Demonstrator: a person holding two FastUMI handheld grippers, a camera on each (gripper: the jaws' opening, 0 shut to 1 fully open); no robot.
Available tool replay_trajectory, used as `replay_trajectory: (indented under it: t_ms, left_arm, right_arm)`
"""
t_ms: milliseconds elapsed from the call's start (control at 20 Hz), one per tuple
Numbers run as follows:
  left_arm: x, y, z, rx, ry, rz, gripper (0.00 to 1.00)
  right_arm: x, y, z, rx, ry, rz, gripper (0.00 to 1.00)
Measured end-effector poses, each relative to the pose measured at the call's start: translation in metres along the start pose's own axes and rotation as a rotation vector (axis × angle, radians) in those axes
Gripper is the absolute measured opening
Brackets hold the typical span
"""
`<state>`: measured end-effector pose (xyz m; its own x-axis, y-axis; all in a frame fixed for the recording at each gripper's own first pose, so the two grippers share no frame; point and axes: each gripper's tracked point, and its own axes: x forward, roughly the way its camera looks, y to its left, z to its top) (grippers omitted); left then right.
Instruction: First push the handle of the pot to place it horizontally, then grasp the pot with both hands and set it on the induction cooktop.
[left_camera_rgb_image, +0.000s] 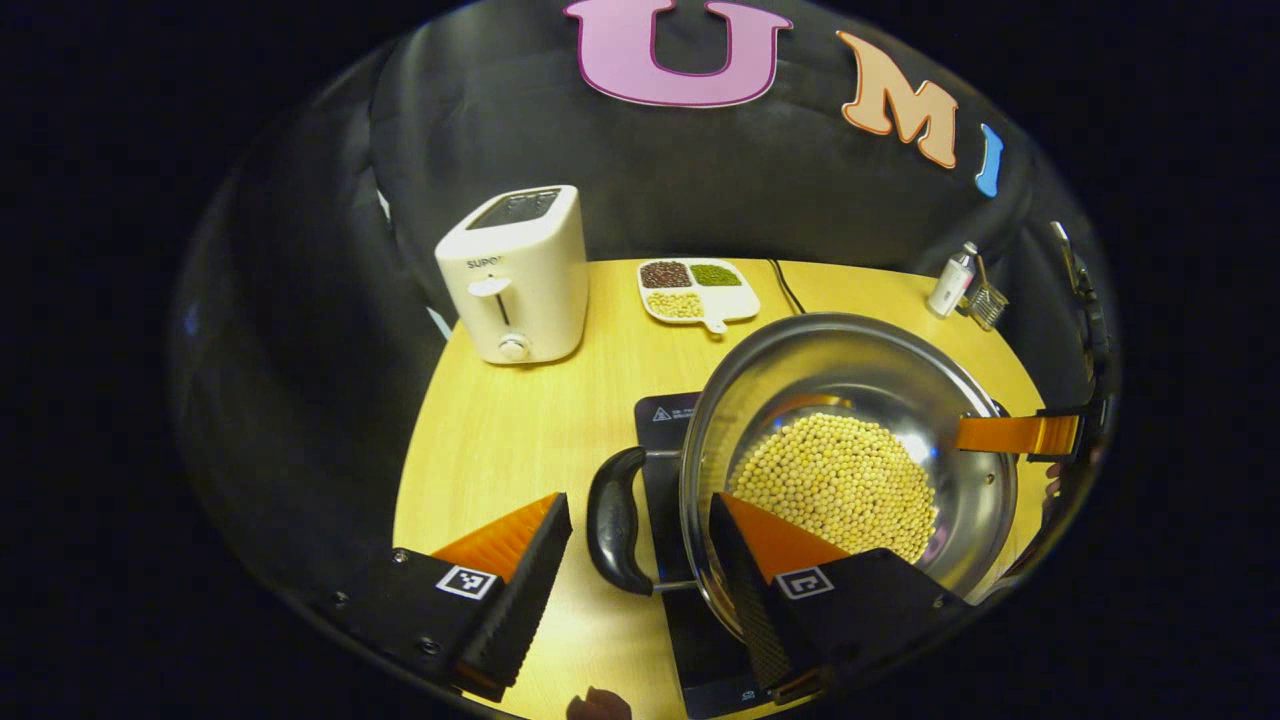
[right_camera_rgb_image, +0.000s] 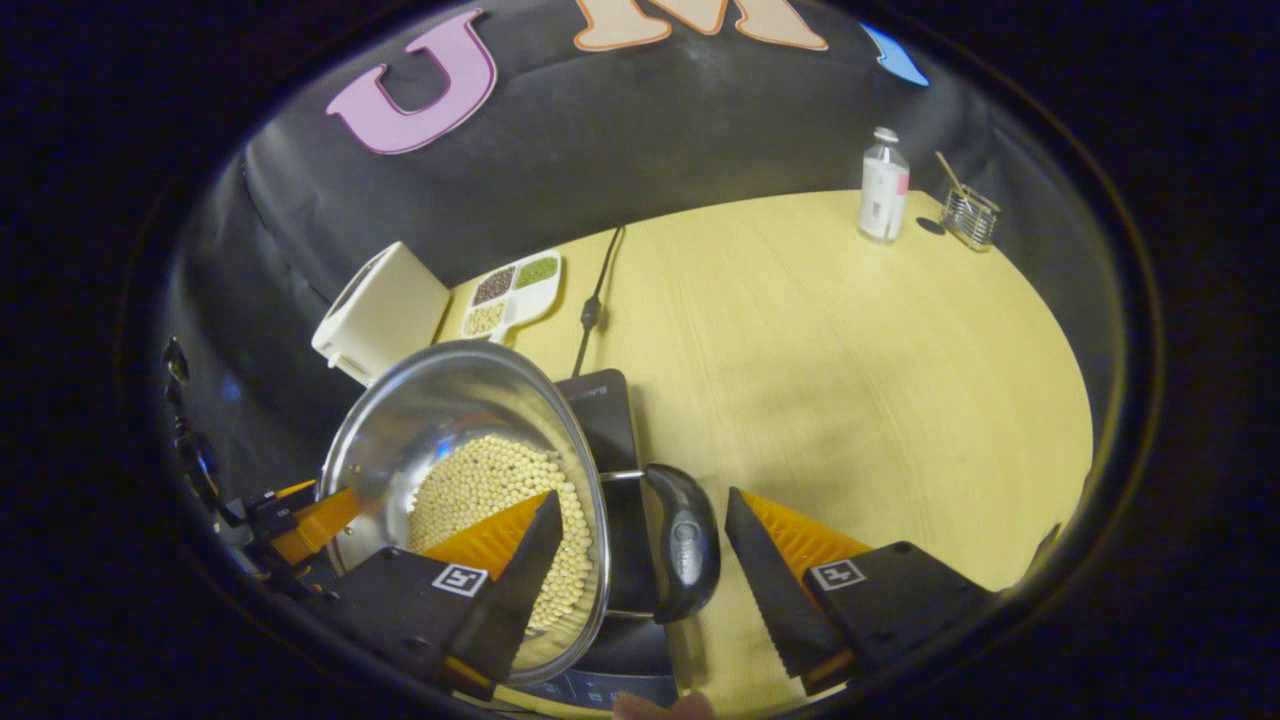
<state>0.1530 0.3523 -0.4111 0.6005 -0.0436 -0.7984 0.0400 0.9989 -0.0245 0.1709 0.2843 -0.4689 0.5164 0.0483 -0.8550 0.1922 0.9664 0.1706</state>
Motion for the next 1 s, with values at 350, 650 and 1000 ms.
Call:
replay_trajectory:
  t_ms: [350,650,1000]
  left_arm:
    - [-0.065,-0.012,0.031,0.039,-0.136,0.171,0.98]
    - [-0.136,-0.071,0.068,0.057,-0.293,0.245,0.98]
    - [-0.217,-0.163,0.106,-0.001,-0.482,0.224,0.97]
  right_arm:
    - [-0.053,-0.034,0.038,-0.036,-0.124,0.070,1.00]
    - [-0.118,-0.083,0.078,-0.112,-0.281,0.125,1.00]
    - [-0.213,-0.109,0.122,-0.180,-0.490,0.205,0.93]
